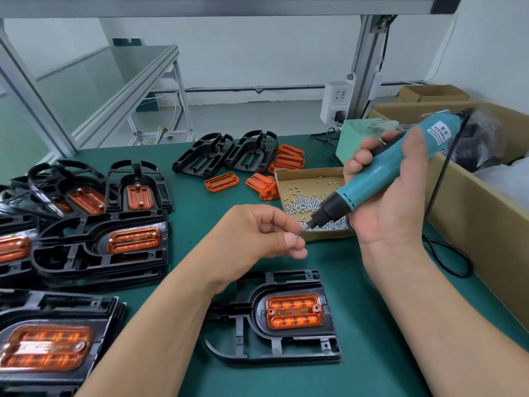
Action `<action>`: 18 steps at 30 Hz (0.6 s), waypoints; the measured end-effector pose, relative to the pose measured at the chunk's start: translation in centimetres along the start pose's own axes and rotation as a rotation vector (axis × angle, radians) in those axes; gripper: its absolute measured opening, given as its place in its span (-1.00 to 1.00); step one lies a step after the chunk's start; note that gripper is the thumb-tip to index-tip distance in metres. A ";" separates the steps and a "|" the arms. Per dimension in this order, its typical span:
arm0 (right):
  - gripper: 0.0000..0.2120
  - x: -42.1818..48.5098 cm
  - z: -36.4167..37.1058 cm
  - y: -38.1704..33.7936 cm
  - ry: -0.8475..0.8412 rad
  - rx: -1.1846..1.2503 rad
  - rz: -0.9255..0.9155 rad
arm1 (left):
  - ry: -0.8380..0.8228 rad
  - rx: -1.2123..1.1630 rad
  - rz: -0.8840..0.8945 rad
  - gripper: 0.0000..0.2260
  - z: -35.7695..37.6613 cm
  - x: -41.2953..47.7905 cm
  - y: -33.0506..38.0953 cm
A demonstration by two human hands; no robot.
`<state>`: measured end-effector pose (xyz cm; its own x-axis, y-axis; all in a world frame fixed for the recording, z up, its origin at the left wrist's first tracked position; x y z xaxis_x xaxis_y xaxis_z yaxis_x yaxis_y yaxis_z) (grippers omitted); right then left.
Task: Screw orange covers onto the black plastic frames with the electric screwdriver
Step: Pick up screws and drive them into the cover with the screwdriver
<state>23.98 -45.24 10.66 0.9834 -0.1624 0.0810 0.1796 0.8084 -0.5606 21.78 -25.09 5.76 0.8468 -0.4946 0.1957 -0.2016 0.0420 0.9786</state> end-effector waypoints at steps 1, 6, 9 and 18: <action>-0.78 0.0 0.0 0.1 0.004 -0.008 -0.001 | -0.003 0.052 0.013 -0.90 0.0 0.0 0.1; -0.75 0.4 -1.3 0.7 0.133 -0.026 0.037 | 0.077 0.259 0.086 -0.88 -0.7 0.4 0.7; -0.79 0.6 -1.4 0.8 0.125 -0.048 0.044 | 0.028 0.317 0.082 -0.87 -0.5 0.5 0.6; -0.84 -0.1 0.2 0.4 -0.029 -0.020 0.026 | -0.060 0.138 0.040 -0.90 0.2 0.1 0.1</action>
<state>23.99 -44.83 10.59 0.9881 -0.1247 0.0902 0.1539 0.8008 -0.5788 21.74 -25.31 5.85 0.8068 -0.5460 0.2256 -0.3035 -0.0554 0.9512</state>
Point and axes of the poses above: each hand's wrist, its own x-axis towards the middle knuckle, its own z-axis out of the palm, y = z × x, the point moved 9 cm from there along x, towards the middle knuckle, and after that the axes turned 15 degrees about z, right-handed, at the moved point
